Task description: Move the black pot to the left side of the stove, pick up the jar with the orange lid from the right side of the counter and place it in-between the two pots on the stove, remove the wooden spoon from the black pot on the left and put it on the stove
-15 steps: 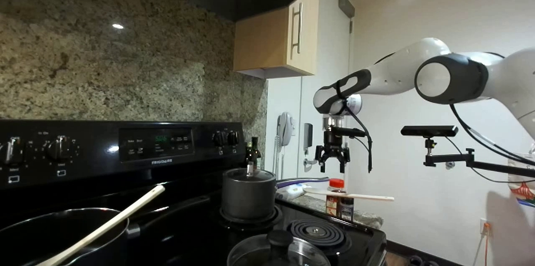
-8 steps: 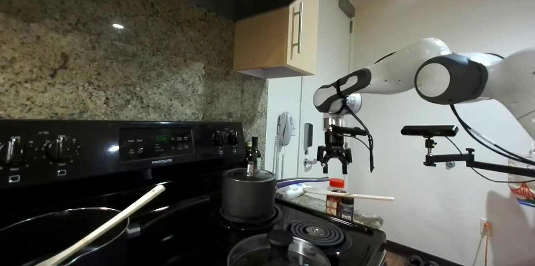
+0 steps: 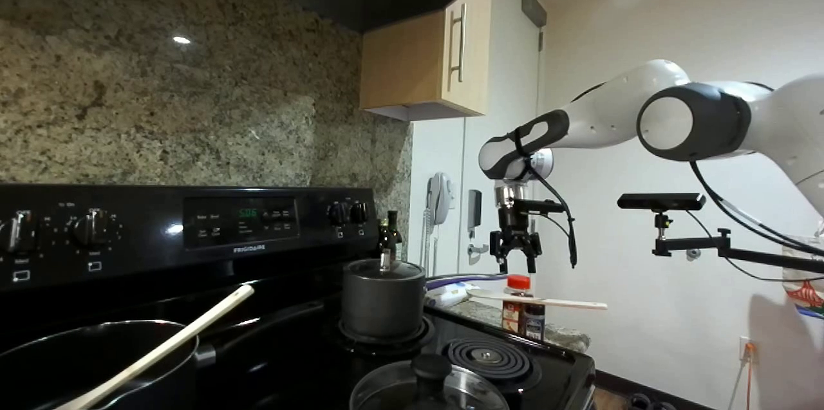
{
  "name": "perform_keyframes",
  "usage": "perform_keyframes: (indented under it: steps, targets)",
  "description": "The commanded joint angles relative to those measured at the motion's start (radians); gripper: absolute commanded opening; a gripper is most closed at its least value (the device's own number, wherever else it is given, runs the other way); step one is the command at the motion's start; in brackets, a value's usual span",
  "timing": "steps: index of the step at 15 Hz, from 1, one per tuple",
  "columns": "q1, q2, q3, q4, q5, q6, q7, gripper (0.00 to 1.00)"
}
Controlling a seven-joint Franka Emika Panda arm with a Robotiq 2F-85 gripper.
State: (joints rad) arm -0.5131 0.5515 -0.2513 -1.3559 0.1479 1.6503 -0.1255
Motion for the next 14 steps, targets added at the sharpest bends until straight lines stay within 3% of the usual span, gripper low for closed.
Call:
perform_keyframes:
  steps: [1,6,7,8,13,14]
  targets:
    - [0.008,-0.009,0.008,-0.036,-0.020,0.022,-0.055,1.00]
    - [0.013,-0.015,0.016,-0.070,-0.020,0.042,-0.099,1.00]
    - [0.013,-0.018,0.014,-0.079,-0.021,0.044,-0.098,0.75]
    - [0.014,-0.021,0.011,-0.087,-0.023,0.048,-0.094,0.74]
    - [0.013,-0.025,0.002,-0.105,-0.033,0.057,-0.086,0.39]
    - [0.014,-0.028,0.000,-0.106,-0.038,0.060,-0.087,0.37]
